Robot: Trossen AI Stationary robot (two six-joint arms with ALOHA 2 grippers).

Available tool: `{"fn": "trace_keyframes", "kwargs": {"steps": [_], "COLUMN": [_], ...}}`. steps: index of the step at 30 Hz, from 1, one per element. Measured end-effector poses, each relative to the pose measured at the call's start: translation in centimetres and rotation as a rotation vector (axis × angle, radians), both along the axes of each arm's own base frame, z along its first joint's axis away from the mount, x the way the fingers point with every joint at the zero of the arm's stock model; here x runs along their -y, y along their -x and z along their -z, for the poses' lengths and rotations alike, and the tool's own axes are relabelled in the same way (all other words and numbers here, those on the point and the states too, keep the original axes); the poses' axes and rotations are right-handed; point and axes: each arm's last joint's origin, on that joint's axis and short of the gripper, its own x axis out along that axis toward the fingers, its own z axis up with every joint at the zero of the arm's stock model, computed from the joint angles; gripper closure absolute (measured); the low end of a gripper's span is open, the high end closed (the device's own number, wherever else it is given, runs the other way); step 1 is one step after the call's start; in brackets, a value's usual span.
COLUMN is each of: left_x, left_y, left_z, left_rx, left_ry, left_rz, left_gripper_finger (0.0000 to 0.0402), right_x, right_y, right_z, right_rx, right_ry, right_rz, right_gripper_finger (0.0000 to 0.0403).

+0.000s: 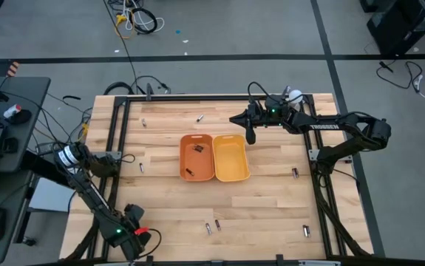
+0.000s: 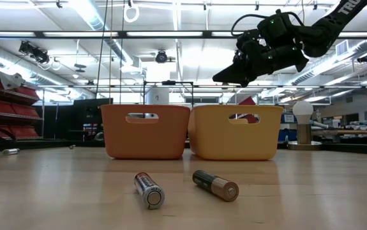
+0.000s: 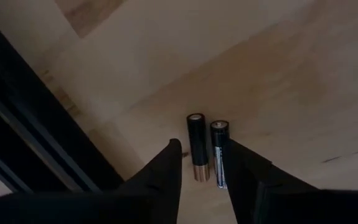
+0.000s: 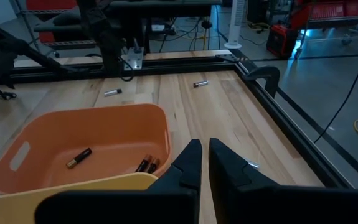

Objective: Sort batteries
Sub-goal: Put the black battery into the orange bin

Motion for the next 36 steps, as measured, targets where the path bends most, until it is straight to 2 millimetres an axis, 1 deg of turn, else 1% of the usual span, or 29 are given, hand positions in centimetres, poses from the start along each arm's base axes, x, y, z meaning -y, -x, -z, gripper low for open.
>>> {"fn": "trace_keyframes", "kwargs": {"steps": [5, 11, 17, 21, 26, 29, 32, 36], "left_x": [-0.3, -0.3, -0.5, -1.1, -1.9, -2.4, -2.2, -1.3], "left_y": [0.2, 0.2, -0.4, -0.7, -1.2, -0.6, 0.3, 0.6], "left_z": [0.5, 0.5, 0.2, -0.5, -2.2, -2.7, -2.8, -2.1], "left_rx": [0.002, 0.004, -0.003, -0.030, 0.071, -0.008, -0.079, -0.040], "left_ry": [-0.014, -0.016, -0.016, -0.074, -0.123, -0.138, -0.128, -0.075], "left_rz": [-0.011, 0.001, 0.022, 0.034, 0.037, 0.018, -0.001, -0.055], "left_gripper_finger": [0.0291, 0.0291, 0.0291, 0.0291, 0.0291, 0.0291, 0.0291, 0.0291], "right_x": [0.0, 0.0, 0.0, 0.0, 0.0, 0.0, 0.0, 0.0], "right_y": [0.0, 0.0, 0.0, 0.0, 0.0, 0.0, 0.0, 0.0], "right_z": [0.0, 0.0, 0.0, 0.0, 0.0, 0.0, 0.0, 0.1], "right_rx": [-0.001, -0.001, 0.000, 0.001, 0.001, 0.001, 0.000, -0.009], "right_ry": [0.007, 0.007, -0.002, -0.004, -0.003, -0.003, -0.002, -0.006], "right_rz": [-0.002, -0.002, 0.000, 0.001, 0.001, 0.001, 0.001, 0.000], "right_gripper_finger": [0.0384, 0.0384, 0.0384, 0.0384, 0.0384, 0.0384, 0.0384, 0.0384]}}
